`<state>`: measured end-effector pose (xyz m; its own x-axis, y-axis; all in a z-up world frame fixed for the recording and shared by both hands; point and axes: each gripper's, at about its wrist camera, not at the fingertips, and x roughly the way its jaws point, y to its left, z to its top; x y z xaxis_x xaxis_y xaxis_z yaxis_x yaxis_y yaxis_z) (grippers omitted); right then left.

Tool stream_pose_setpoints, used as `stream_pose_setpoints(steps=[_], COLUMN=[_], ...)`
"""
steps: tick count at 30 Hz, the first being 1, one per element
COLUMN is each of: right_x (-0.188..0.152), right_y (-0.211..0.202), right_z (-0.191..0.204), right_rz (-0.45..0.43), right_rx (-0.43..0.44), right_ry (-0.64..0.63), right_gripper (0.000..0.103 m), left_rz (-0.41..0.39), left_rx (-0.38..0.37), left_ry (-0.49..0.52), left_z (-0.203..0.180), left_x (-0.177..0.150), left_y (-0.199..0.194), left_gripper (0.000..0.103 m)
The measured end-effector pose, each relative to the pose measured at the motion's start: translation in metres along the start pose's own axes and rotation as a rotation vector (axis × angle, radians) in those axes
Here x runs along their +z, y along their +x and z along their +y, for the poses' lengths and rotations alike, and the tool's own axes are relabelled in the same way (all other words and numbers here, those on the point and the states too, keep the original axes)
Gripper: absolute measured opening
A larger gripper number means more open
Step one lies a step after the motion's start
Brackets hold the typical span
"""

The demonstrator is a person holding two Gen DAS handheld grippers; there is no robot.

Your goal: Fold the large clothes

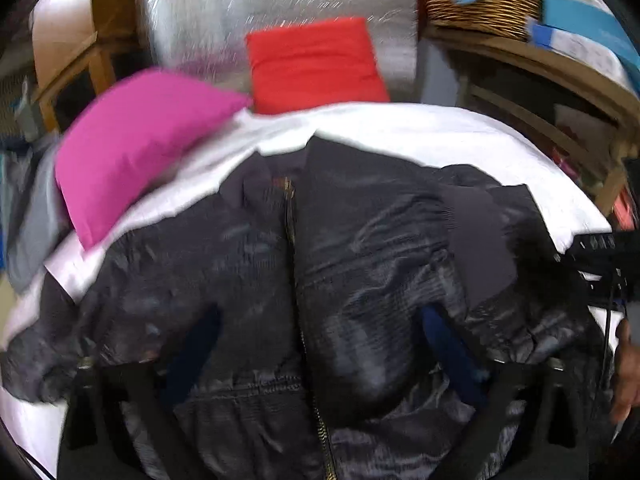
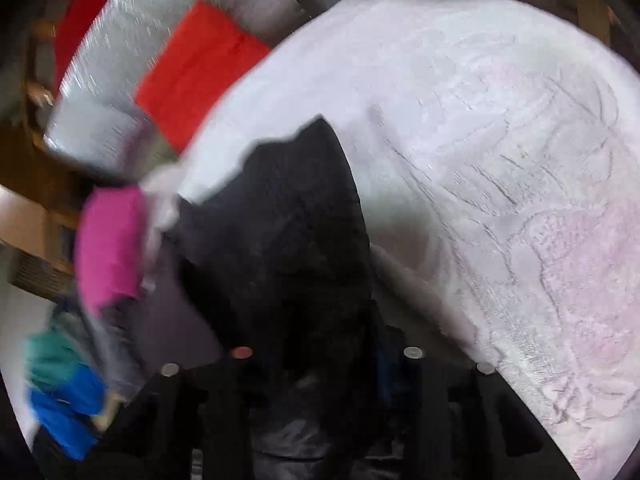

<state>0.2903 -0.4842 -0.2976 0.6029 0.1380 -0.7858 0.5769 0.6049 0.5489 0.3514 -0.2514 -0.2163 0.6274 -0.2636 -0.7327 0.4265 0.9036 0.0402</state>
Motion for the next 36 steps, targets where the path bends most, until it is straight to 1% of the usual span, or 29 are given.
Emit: stream_pose_setpoints(steps=[1,2,3,6,8,9,11,13,15,16,17,18,19,20,21,22,23,24,25,26,27,29,32,33,34,35,36], right_x=[0.000,0.000,0.001,0.003,0.009,0.012,0.011,0.009,0.007,0.004,0.004,0.002,-0.001,-0.004,-0.007,-0.009,-0.010,-0.011,-0.011,-0.009,-0.007,-0.004,-0.003,-0.006,-0.008,-0.010,-0.016], right_y=[-0.004,-0.004,-0.005,-0.001,-0.005,-0.005,-0.006,-0.008,-0.015,-0.031,-0.040,-0.051,-0.069,-0.083,-0.094,-0.100,-0.102,-0.101,-0.094,-0.084,-0.067,-0.036,0.020,0.032,0.036,0.033,0.026], right_z=[0.001,0.004,0.001,-0.008,-0.014,-0.015,-0.015,-0.017,-0.014,-0.017,-0.013,-0.007,0.001,0.008,0.015,0.026,0.036,0.047,0.056,0.063,0.070,0.079,0.096,0.102,0.110,0.119,0.133], right_rz=[-0.011,-0.021,-0.026,0.001,0.005,0.004,0.004,0.004,-0.005,-0.034,-0.076,-0.127,-0.211,-0.281,-0.326,-0.336,-0.327,-0.302,-0.252,-0.197,-0.120,-0.043,0.099,0.123,0.128,0.122,0.106], right_rx=[-0.007,-0.012,-0.015,-0.013,-0.010,-0.013,-0.019,-0.025,-0.056,-0.080,-0.098,-0.109,-0.119,-0.103,-0.060,0.004,0.061,0.148,0.230,0.277,0.320,0.371,0.373,0.388,0.420,0.477,0.548], right_ry=[-0.010,-0.013,-0.011,0.019,0.026,0.026,0.028,0.027,0.020,0.016,0.007,-0.003,-0.012,-0.014,-0.030,-0.066,-0.096,-0.121,-0.125,-0.115,-0.087,-0.036,0.022,0.046,0.050,0.034,-0.008], right_gripper=[0.032,0.030,0.029,0.029,0.028,0.028,0.028,0.028,0.030,0.031,0.036,0.054,0.067,0.081,0.081,0.081,0.081,0.081,0.081,0.081,0.081,0.081,0.081,0.081,0.081,0.081,0.081], left_rz=[0.037,0.061,0.083,0.101,0.128,0.138,0.136,0.113,0.093,0.082,0.078,0.075,0.067,0.060,0.052,0.047,0.042,0.038,0.034,0.032,0.031,0.036,0.049,0.055,0.059,0.061,0.062], left_rx=[-0.028,-0.034,-0.018,0.063,0.124,0.138,0.156,0.164,0.155,0.143,0.137,0.135,0.135,0.141,0.161,0.182,0.204,0.230,0.255,0.270,0.282,0.306,0.347,0.359,0.366,0.374,0.382], left_ry=[-0.039,-0.065,-0.105,-0.206,-0.277,-0.321,-0.373,-0.414,-0.437,-0.444,-0.444,-0.441,-0.429,-0.416,-0.392,-0.372,-0.356,-0.342,-0.337,-0.342,-0.354,-0.388,-0.423,-0.434,-0.443,-0.451,-0.460], left_z=[0.011,0.018,0.031,0.072,0.105,0.126,0.149,0.170,0.179,0.180,0.179,0.175,0.170,0.166,0.161,0.161,0.160,0.161,0.166,0.171,0.176,0.194,0.217,0.226,0.233,0.238,0.243], left_x=[0.001,0.002,0.003,0.001,-0.004,-0.008,-0.019,-0.026,-0.028,-0.030,-0.030,-0.028,-0.024,-0.023,-0.020,-0.019,-0.017,-0.016,-0.017,-0.018,-0.020,-0.025,-0.036,-0.039,-0.041,-0.043,-0.045], left_y=[0.006,0.010,0.013,0.014,0.011,0.007,-0.005,-0.016,-0.025,-0.034,-0.037,-0.038,-0.037,-0.038,-0.040,-0.041,-0.040,-0.042,-0.045,-0.047,-0.049,-0.051,-0.056,-0.057,-0.057,-0.058,-0.060], left_gripper=[0.070,0.066,0.066,0.066,0.066,0.066,0.066,0.066,0.067,0.068,0.071,0.073,0.074,0.075,0.075,0.075,0.076,0.076,0.076,0.076,0.076,0.076,0.076,0.076,0.076,0.076,0.076])
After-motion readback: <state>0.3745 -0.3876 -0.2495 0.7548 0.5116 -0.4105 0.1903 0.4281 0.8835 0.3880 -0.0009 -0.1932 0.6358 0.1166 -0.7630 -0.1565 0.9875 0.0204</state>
